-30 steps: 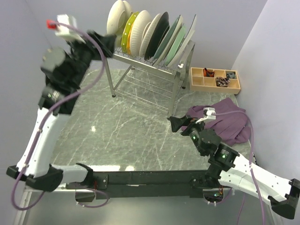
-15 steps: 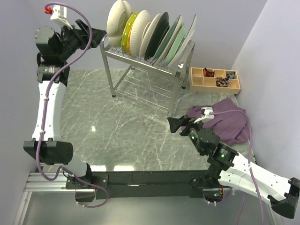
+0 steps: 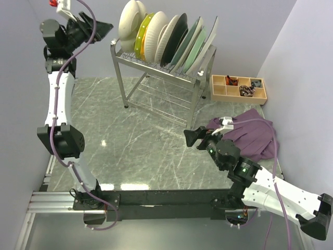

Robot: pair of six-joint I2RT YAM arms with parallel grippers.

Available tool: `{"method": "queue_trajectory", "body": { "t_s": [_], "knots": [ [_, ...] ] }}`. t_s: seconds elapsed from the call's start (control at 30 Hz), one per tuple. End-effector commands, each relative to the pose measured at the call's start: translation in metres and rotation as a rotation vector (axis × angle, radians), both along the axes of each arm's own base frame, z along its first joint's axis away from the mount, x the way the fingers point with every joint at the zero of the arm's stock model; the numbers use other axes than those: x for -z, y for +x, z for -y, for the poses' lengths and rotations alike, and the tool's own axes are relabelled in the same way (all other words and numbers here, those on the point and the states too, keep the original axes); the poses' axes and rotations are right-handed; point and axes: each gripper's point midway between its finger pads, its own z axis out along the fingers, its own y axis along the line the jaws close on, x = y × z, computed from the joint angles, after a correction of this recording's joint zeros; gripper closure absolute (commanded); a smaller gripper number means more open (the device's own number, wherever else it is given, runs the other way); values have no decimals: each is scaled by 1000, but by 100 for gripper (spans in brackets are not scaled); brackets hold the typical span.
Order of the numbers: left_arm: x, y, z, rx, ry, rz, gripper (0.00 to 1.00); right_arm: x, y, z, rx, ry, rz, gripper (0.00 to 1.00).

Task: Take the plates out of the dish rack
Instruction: Unload the plate from the dish rack.

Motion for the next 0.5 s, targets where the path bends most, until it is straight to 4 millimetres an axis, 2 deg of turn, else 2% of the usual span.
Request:
{"method": "queue_trajectory", "body": {
  "t_s": [0.0, 0.07, 0.2, 0.47],
  "knots": [
    [-31, -33, 24, 171, 43, 195, 27, -23, 3, -5, -3, 21, 35, 2],
    [-26, -32, 28, 229, 39, 205, 28, -16, 4, -7, -9, -8, 16, 2],
    [-20, -29, 32, 275, 19, 219, 37, -13, 6, -9, -6, -32, 3, 2],
    [-11, -14, 54, 250, 78, 222, 39, -14, 6, -10, -12, -33, 9, 2]
  ]
}}
